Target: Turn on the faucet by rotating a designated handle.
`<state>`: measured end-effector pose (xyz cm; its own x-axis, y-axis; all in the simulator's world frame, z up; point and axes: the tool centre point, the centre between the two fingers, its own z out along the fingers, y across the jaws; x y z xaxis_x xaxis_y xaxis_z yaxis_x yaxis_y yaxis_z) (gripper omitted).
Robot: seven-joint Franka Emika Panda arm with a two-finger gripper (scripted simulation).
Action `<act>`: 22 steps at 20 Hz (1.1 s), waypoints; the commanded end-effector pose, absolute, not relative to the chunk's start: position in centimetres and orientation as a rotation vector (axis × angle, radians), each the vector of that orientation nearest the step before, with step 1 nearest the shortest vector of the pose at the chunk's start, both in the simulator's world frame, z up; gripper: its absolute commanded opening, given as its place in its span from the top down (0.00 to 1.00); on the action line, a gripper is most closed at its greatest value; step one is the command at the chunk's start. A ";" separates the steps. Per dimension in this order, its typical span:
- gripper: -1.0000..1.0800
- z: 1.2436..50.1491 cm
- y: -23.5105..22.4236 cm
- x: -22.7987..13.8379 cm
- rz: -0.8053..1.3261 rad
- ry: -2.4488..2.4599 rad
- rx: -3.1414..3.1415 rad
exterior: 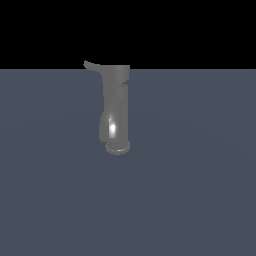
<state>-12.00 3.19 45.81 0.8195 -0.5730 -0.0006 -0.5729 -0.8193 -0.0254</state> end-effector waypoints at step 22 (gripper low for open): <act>1.00 38.2 7.1 -0.6 0.011 1.711 -2.614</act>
